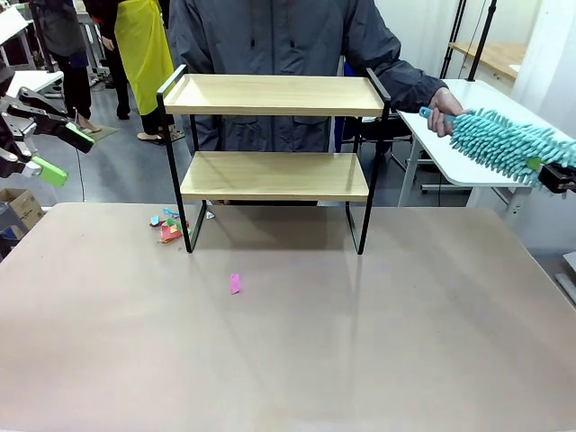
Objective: Clean the shelf.
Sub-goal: Hand the Duster back to the human.
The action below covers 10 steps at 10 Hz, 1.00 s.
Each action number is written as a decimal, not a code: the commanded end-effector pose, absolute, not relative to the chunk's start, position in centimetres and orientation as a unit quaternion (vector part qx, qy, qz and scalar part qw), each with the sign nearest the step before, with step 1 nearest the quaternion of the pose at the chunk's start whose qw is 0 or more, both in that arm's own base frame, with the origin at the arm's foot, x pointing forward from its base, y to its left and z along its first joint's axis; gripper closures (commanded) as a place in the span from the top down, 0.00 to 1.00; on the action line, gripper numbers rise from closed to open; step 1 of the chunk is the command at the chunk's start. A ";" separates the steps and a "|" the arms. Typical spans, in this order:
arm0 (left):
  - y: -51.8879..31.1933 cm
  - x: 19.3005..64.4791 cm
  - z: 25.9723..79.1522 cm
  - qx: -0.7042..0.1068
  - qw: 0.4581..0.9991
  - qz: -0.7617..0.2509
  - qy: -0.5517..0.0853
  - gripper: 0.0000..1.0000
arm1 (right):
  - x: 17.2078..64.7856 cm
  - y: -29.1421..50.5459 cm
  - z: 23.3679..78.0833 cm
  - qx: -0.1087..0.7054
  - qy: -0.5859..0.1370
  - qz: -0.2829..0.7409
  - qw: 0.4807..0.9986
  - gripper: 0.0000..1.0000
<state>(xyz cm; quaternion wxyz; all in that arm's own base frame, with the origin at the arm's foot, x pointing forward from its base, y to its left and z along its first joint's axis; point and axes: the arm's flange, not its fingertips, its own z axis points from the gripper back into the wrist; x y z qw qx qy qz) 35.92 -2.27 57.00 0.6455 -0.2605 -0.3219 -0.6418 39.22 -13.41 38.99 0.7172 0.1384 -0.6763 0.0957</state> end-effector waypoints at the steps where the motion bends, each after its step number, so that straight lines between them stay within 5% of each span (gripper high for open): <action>1: -2.4 35.9 57.3 -0.270 0.643 -0.637 -0.329 1.00 | 39.4 -13.5 39.3 0.173 -0.668 0.077 0.719 0.79; 2: -2.4 35.9 57.3 -0.270 0.643 -0.637 -0.329 1.00 | 38.9 -13.9 40.3 0.211 -0.667 0.060 0.712 1.00; 7: -2.4 35.9 57.3 -0.270 0.643 -0.637 -0.329 1.00 | 33.6 -18.8 53.7 0.359 -0.735 -0.029 0.575 1.00; 10: -2.4 35.9 57.3 -0.270 0.643 -0.637 -0.329 1.00 | 31.4 -23.1 56.2 0.436 -0.745 -0.089 0.497 1.00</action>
